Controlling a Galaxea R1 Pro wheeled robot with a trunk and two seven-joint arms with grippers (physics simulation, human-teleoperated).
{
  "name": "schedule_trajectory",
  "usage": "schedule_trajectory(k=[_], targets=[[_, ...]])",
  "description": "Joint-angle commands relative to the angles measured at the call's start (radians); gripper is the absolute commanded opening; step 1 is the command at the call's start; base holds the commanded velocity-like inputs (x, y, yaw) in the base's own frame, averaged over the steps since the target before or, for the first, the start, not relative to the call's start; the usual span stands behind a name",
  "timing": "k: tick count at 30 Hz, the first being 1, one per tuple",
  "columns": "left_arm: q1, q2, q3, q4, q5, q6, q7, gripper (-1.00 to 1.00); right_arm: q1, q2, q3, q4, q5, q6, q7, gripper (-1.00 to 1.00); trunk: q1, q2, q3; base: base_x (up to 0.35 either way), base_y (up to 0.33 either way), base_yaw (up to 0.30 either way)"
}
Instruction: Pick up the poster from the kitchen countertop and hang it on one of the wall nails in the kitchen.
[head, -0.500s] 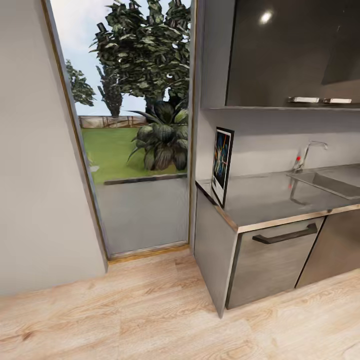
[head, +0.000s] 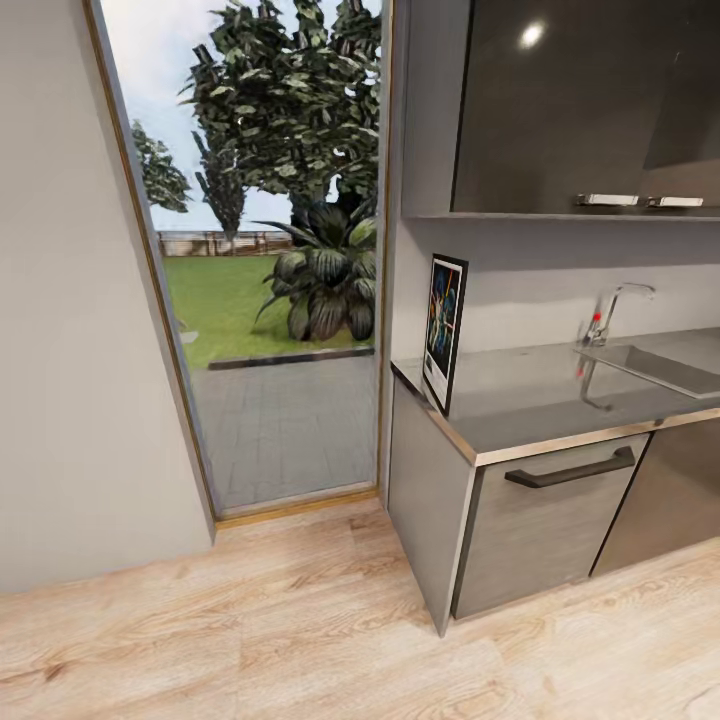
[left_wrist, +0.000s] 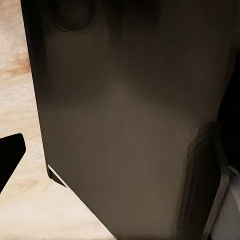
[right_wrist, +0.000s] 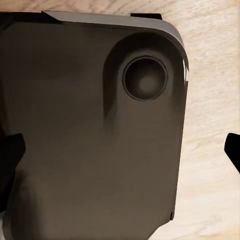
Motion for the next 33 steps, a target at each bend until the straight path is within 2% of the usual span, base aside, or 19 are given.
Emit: schedule_trajectory(k=[1, 9, 12, 19, 20, 21, 26, 29, 33], targets=[[0.001, 0.000, 0.000, -0.002, 0.000, 0.000, 0.000, 1.00, 0.000, 0.000, 0.000, 0.000, 0.000, -0.002, 0.000, 1.00, 0.000, 0.000, -0.001, 0.000, 0.000, 0.000], [-0.004, 0.001, 0.000, 0.003, 0.000, 0.000, 0.000, 1.00, 0.003, -0.001, 0.001, 0.004, 0.001, 0.003, 0.000, 1.00, 0.000, 0.000, -0.001, 0.000, 0.000, 0.000], [-0.002, 0.000, -0.003, -0.007, -0.001, 0.000, 0.001, 1.00, 0.002, -0.014, -0.004, -0.007, -0.003, 0.011, -0.001, 1.00, 0.000, 0.000, -0.001, 0.000, 0.000, 0.000], [0.000, 0.039, -0.005, -0.046, -0.003, 0.002, 0.004, 1.00, -0.027, -0.054, -0.014, -0.046, -0.010, 0.015, -0.003, 1.00, 0.000, 0.000, -0.001, 0.000, 0.000, 0.000], [0.000, 0.079, -0.005, -0.508, -0.003, 0.001, 0.005, 1.00, -0.056, -0.095, -0.014, -0.304, -0.009, 0.011, -0.005, 1.00, 0.000, 0.000, -0.001, 0.000, 0.000, 0.000], [0.000, 0.083, -0.004, -0.572, -0.004, 0.001, 0.005, 1.00, -0.061, -0.109, -0.015, -0.350, -0.009, 0.005, -0.007, 1.00, 0.000, 0.000, -0.001, 0.000, 0.000, 0.000], [0.000, 0.086, -0.004, -0.709, -0.004, 0.001, 0.004, 1.00, -0.067, -0.142, -0.016, -0.451, -0.009, -0.041, -0.012, 1.00, 0.000, 0.000, -0.001, 0.000, 0.000, 0.000], [0.000, 0.088, -0.003, -0.766, -0.004, -0.001, 0.003, 1.00, -0.069, -0.154, -0.017, -0.487, -0.009, -0.105, -0.046, 1.00, 0.000, 0.000, -0.001, 0.000, 0.000, 0.000], [0.000, 0.088, 0.000, -0.785, -0.003, -0.002, 0.003, 1.00, -0.068, -0.159, -0.025, -0.498, -0.010, -0.147, -0.100, 1.00, 0.000, 0.000, -0.001, 0.000, 0.000, 0.000]])
